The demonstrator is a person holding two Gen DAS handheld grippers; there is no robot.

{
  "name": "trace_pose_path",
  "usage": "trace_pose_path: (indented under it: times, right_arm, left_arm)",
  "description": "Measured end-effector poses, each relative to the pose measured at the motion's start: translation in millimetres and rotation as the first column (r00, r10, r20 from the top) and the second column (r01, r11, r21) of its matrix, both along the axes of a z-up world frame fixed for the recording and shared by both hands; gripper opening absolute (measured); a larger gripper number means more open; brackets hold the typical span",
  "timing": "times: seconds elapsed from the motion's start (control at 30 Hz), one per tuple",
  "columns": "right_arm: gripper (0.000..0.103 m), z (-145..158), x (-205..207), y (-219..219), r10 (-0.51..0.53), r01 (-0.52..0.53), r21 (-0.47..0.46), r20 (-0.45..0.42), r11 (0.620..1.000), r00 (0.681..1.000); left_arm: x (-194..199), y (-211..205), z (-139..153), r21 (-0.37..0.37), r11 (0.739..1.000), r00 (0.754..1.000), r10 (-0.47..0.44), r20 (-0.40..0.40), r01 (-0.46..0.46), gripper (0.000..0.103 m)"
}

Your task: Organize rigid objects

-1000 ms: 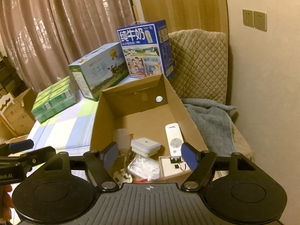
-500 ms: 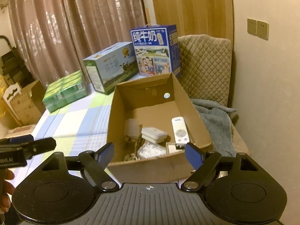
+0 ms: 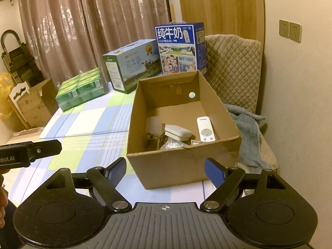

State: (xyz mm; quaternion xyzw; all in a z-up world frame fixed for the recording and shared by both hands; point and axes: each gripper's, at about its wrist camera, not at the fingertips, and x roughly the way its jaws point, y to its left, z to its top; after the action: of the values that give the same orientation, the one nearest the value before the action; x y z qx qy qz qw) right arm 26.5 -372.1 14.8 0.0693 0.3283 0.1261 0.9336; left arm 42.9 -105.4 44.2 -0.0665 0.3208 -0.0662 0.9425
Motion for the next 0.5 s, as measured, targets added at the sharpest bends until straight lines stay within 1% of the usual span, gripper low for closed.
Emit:
trace_pose_path:
  times: [0.2, 0.33, 0.5]
  right_arm:
    - [0.08, -1.3, -12.9, 0.7, 0.005, -0.005, -0.015, 0.008, 1.0, 1.0]
    - [0.08, -4.6, -21.7, 0.5, 0.007, -0.007, -0.015, 0.005, 1.0, 1.0]
    - [0.08, -8.1, -32.0, 0.2, 0.01, -0.01, -0.018, 0.001, 1.0, 1.0]
  left_arm:
    - [-9.7, -4.2, -5.4, 0.004, 1.0, 1.0, -0.011, -0.023, 0.011, 0.102]
    - [-18.3, -6.2, -10.7, 0.01, 1.0, 1.0, 0.005, -0.02, -0.005, 0.102]
    - [-26.1, -11.3, -16.4, 0.022, 1.0, 0.999, -0.009, -0.035, 0.01, 0.102]
